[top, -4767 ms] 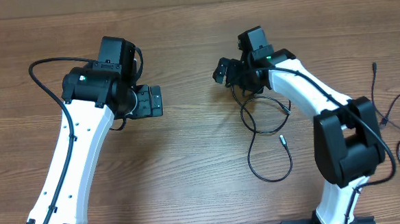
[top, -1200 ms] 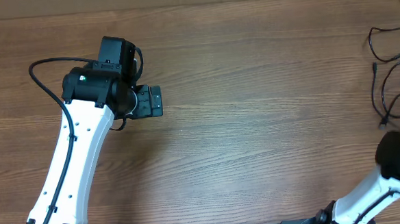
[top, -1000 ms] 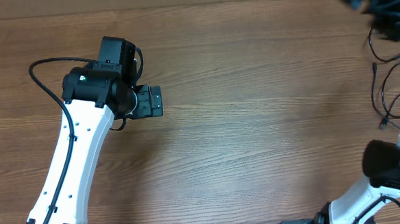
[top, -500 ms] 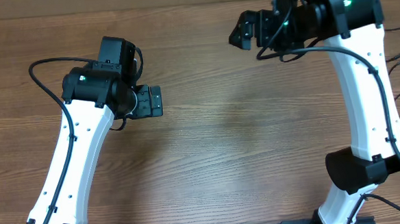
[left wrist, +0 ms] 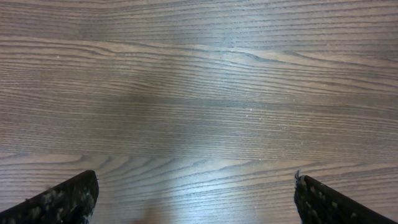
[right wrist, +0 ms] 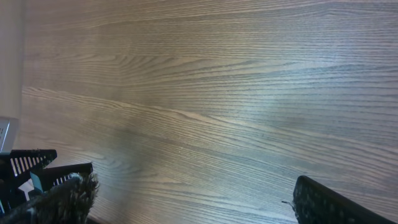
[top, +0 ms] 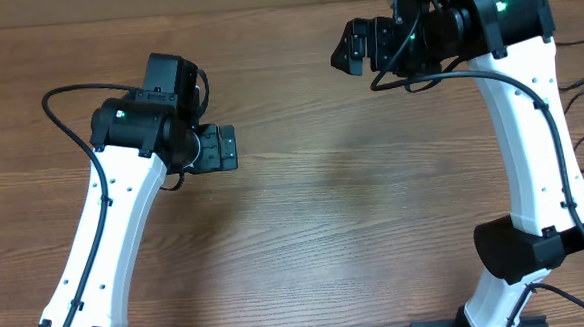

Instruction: Untangle cables

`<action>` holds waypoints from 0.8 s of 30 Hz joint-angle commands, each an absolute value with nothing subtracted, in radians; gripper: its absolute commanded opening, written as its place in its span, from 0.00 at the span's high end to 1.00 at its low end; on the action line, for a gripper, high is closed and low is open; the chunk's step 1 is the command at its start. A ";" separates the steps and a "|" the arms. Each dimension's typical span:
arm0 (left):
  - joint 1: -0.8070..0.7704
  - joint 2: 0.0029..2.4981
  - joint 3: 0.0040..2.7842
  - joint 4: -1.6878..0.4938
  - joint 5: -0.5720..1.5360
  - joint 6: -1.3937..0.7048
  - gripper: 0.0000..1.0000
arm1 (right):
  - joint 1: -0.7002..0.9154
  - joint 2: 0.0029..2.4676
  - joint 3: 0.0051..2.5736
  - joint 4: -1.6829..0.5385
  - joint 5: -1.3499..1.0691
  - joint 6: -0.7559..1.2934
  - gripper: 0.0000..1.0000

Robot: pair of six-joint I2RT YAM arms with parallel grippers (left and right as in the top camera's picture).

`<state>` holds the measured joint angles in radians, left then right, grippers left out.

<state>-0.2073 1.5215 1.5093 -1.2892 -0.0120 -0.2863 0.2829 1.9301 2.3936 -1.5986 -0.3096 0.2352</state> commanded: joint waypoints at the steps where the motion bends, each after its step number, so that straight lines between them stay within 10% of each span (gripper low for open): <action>1: -0.203 1.517 1.507 -1.289 -0.008 -0.296 0.00 | 0.281 1.932 2.395 -1.596 -0.304 0.230 0.00; 24: -0.202 1.089 1.504 -1.313 -0.057 -0.258 0.00 | 0.281 1.932 2.395 -1.596 -0.304 0.231 0.00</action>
